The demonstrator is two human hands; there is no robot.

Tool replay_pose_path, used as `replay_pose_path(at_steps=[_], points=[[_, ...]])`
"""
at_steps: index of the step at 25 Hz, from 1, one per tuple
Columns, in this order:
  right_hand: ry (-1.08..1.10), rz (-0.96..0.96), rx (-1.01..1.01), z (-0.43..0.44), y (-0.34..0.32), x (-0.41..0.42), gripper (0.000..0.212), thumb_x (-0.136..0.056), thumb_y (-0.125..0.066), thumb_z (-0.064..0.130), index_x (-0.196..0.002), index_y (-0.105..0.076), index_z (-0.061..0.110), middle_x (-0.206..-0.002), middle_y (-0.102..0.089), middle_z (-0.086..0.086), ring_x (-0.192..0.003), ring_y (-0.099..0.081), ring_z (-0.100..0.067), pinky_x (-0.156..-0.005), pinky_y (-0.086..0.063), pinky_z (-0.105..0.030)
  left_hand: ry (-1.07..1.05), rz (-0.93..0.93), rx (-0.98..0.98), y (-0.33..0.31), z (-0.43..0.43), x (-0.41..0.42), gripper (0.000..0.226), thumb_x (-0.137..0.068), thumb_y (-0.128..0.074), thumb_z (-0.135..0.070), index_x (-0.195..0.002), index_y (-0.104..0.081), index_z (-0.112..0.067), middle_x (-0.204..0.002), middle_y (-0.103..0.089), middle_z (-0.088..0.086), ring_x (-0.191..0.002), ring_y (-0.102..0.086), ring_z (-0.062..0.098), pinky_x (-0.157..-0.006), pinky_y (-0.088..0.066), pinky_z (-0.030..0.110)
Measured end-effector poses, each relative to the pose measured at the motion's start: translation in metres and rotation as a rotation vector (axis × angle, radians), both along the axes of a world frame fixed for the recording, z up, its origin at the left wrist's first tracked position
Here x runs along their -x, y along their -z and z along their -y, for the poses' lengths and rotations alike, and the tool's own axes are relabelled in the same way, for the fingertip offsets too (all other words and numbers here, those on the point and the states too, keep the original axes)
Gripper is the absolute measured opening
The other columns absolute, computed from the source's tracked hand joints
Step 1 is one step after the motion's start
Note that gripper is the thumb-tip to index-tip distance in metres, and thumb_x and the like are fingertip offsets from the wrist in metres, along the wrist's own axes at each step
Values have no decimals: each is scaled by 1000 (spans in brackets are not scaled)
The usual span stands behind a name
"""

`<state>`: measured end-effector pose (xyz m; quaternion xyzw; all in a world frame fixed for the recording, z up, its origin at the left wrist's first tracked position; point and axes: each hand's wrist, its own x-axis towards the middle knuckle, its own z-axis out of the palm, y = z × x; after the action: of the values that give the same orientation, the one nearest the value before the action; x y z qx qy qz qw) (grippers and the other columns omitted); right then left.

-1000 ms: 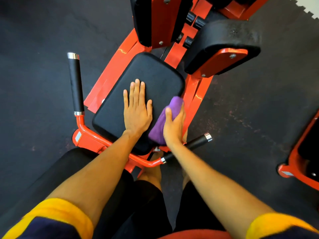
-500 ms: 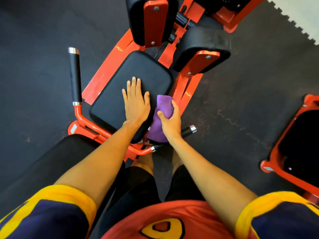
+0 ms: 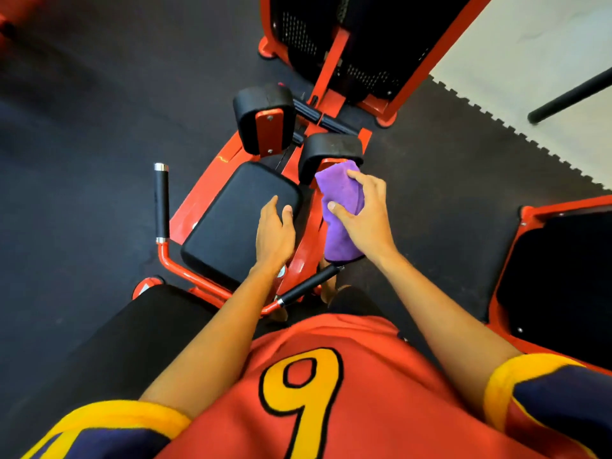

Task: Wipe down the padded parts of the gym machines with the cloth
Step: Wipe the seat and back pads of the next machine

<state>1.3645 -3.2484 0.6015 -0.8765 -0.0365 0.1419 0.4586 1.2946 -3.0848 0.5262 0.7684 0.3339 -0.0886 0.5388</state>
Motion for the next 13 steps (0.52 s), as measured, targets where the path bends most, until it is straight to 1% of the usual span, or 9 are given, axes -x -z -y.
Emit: replay_pose_path(at_steps=[1, 3, 5, 6, 9, 11, 13], points=[[6, 22, -5, 5, -9, -9, 59, -84, -81, 16, -135, -54, 30, -130, -39, 10, -116, -44, 17, -94, -32, 1, -1, 7, 5, -8, 0, -3, 56, -108, -36, -40, -158, -30, -16, -164, -29, 0, -149, -30, 15, -119, -24, 31], [-2, 65, -7, 15, -19, -30, 59, -85, -81, 19, -136, -54, 28, -131, -41, 10, -116, -46, 9, -94, -34, 0, -18, 28, 3, -19, 1, -13, 55, -109, -36, -40, -158, -30, -16, -164, -29, -1, -149, -30, 14, -113, -22, 26], [-50, 90, 13, 23, -24, -55, 60, -84, -81, 22, -137, -53, 26, -133, -44, 9, -117, -46, 4, -94, -36, -5, -33, 40, -18, -24, 6, -25, 54, -109, -36, -39, -158, -31, -16, -164, -30, -1, -149, -31, 14, -112, -22, 26], [-84, 93, 21, 27, -24, -69, 60, -84, -81, 23, -137, -53, 26, -134, -45, 9, -118, -46, 4, -95, -38, -10, -45, 39, -35, -26, 10, -31, 54, -109, -36, -40, -158, -31, -16, -164, -31, 0, -148, -31, 15, -113, -22, 27], [-211, 109, 39, 35, -18, -105, 57, -85, -79, 27, -135, -52, 30, -135, -44, 12, -120, -49, -3, -97, -47, -34, -104, 19, -76, -30, 26, -53, 54, -109, -35, -40, -157, -32, -16, -163, -33, 0, -147, -33, 15, -114, -24, 28], [-352, 116, 80, 36, -7, -127, 54, -86, -78, 31, -135, -54, 33, -138, -42, 12, -121, -52, -10, -92, -50, -40, -185, -9, -79, -33, 41, -75, 53, -109, -35, -40, -156, -34, -16, -161, -35, 0, -146, -35, 14, -113, -25, 26], [-532, 156, 175, 30, 11, -143, 53, -87, -77, 37, -136, -58, 34, -146, -40, 9, -124, -51, -22, -93, -50, -41, -268, -5, -70, -34, 56, -98, 49, -108, -35, -38, -153, -39, -18, -157, -41, 0, -142, -40, 14, -114, -30, 29]])
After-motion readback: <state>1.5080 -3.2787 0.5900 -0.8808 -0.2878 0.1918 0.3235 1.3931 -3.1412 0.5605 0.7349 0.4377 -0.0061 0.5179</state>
